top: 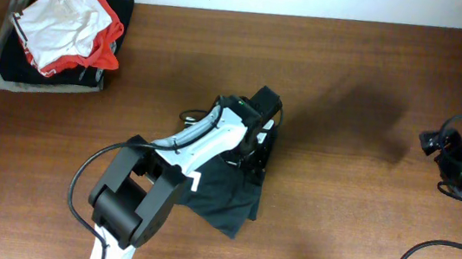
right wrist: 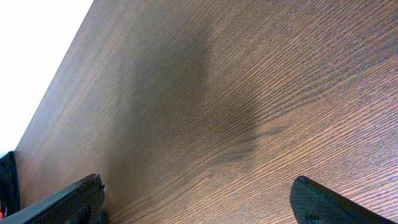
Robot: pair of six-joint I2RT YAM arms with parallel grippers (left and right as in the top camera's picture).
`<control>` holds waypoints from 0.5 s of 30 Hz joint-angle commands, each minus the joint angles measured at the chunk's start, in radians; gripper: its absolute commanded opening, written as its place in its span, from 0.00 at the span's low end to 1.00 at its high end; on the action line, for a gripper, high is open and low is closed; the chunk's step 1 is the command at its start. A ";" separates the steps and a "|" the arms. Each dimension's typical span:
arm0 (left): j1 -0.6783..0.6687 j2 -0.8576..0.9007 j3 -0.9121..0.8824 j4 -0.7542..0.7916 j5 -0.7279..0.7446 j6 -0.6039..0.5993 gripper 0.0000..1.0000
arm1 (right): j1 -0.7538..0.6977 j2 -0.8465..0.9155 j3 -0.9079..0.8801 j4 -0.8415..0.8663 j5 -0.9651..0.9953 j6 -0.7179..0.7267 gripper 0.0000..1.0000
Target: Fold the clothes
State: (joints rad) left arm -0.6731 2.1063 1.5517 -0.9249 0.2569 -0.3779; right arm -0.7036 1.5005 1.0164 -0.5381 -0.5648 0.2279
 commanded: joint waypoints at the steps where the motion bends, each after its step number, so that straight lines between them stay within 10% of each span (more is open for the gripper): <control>1: -0.002 0.003 0.077 -0.062 0.006 0.014 0.02 | -0.004 0.000 0.007 0.000 0.002 -0.010 0.99; 15: -0.003 0.001 0.171 -0.343 -0.016 0.040 0.12 | -0.004 0.000 0.007 0.000 0.002 -0.010 0.99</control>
State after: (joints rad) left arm -0.6731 2.1067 1.7077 -1.2251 0.2310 -0.3565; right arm -0.7036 1.5005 1.0164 -0.5381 -0.5648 0.2279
